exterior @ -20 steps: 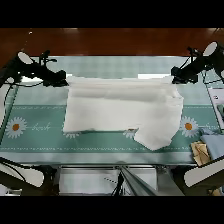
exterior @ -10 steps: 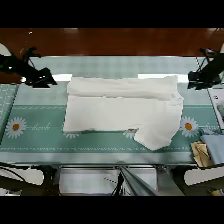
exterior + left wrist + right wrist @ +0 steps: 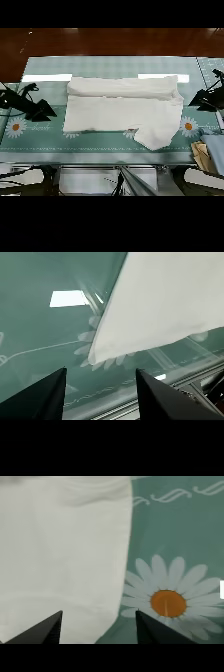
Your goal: Fold the shirts.
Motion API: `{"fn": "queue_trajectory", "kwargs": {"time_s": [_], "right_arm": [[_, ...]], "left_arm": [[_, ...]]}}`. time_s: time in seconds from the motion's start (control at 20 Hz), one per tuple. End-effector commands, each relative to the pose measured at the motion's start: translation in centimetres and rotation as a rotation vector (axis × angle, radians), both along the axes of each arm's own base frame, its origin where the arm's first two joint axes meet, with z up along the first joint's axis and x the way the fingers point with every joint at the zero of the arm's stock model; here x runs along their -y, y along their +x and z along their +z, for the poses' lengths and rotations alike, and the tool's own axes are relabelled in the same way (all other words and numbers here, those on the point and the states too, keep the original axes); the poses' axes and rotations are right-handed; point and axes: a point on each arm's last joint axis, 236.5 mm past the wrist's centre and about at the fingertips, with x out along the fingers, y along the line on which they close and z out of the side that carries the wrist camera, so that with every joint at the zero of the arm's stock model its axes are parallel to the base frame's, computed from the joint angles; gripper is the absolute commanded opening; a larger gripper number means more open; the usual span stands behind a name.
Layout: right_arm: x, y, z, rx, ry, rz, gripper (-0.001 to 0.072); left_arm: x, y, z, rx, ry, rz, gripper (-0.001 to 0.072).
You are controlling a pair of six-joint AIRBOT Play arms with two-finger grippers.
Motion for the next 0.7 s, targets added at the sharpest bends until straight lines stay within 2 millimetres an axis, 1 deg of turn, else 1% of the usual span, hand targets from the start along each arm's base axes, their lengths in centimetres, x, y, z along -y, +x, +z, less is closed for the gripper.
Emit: {"fn": "queue_trajectory", "kwargs": {"time_s": [0.0, 0.1, 0.4, 0.5, 0.55, 0.6, 0.65], "right_arm": [[-2.2, 1.1, 0.7, 0.121, 0.092, -0.036, 0.0538], [-2.5, 1.3, 1.3, 0.144, 0.100, -0.038, 0.0538], [-2.5, 1.4, 2.1, 0.168, 0.090, -0.037, 0.0538], [-2.5, 1.4, 2.5, 0.179, 0.085, -0.036, 0.0538], [-2.5, 1.4, 2.8, 0.188, 0.081, -0.038, 0.0538], [-2.5, 1.3, 3.1, 0.194, 0.076, -0.039, 0.0538], [-2.4, 1.2, 3.3, 0.198, 0.067, -0.037, 0.0538]], "left_arm": [[2.3, -1.2, -1.8, 0.018, -0.076, 0.043, 0.0549], [3.0, -1.0, -2.2, 0.020, -0.078, 0.035, 0.0549], [5.4, -1.1, -4.2, -0.010, -0.062, -0.033, 0.0549], [6.4, -0.8, -4.8, -0.003, -0.059, -0.050, 0.0548], [7.2, -0.4, -5.0, 0.005, -0.066, -0.046, 0.0526], [7.8, 0.1, -5.3, 0.005, -0.064, -0.017, 0.0461], [8.2, 0.6, -5.5, 0.014, -0.061, -0.004, 0.0318]]}}
